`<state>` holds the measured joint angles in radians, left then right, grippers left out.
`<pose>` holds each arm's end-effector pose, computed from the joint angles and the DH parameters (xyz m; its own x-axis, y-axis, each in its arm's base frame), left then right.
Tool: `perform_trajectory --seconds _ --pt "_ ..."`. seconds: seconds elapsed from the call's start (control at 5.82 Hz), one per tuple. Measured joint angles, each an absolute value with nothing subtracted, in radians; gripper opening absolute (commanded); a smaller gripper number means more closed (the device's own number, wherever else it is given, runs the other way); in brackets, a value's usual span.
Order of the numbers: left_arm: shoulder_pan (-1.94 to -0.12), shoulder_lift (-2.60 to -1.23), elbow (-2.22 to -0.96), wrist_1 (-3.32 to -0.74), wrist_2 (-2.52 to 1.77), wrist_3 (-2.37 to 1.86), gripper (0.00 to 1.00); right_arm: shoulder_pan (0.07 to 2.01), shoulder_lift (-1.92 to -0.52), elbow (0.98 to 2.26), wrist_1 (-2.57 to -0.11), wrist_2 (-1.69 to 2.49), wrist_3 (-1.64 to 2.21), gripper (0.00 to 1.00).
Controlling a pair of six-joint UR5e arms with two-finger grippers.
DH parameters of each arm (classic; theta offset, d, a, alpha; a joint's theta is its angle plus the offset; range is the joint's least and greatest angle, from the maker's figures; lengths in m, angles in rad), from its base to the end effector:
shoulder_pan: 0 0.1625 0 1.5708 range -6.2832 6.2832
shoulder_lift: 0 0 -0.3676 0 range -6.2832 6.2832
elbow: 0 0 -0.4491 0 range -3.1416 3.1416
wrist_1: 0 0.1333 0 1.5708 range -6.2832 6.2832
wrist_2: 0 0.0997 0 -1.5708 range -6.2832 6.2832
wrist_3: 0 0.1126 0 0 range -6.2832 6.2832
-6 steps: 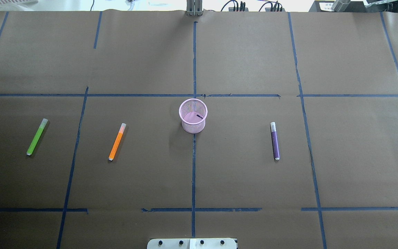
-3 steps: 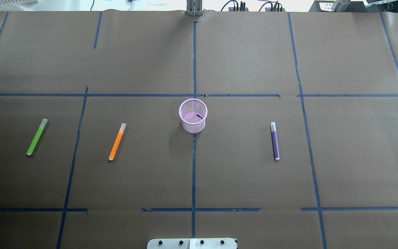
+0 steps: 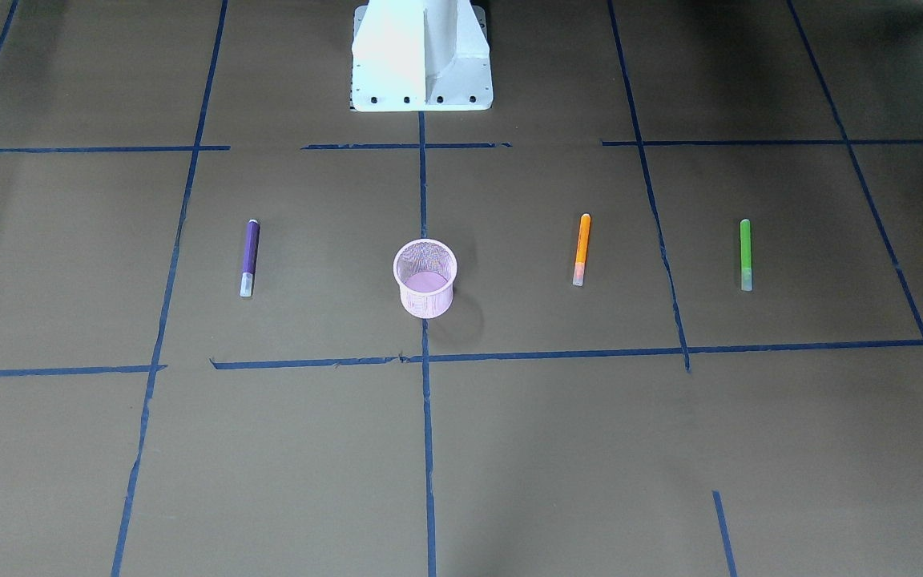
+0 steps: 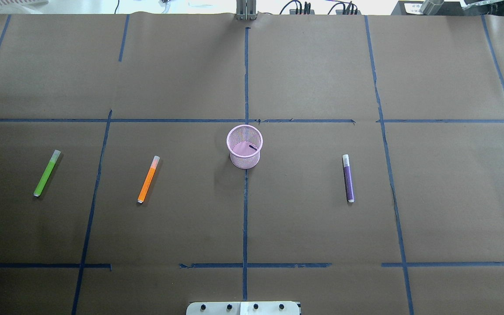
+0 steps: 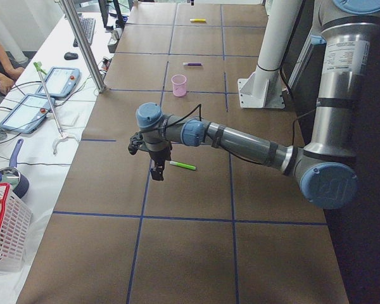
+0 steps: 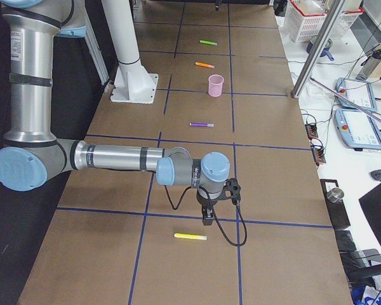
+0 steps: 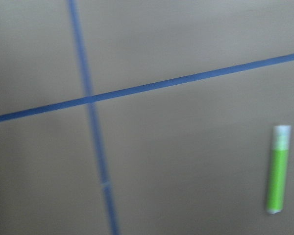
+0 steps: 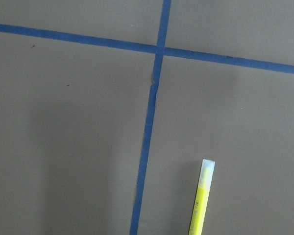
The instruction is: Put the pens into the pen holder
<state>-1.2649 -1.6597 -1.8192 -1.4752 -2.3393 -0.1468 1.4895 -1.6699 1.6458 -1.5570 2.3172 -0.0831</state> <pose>0.1200 -0.5626 0.4348 0.6714 0.2357 -0.7026 -0.1963 0.9708 0.1381 0.0151 -0.5144 0.6228 0.7230 -0.1352 0.6775 0.1417 0.9888 0.0461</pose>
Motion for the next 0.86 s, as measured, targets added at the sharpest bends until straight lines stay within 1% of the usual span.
perform_trajectory --seconds 0.52,0.86 --pt "-1.145 -1.741 -1.823 -1.486 -2.334 -0.244 1.0 1.418 -1.669 1.608 -1.532 2.276 -0.029 1.0" --pt "-1.088 -1.762 -1.807 -1.487 -2.317 -0.247 1.0 1.393 -1.653 1.471 -1.347 2.253 0.031 1.0"
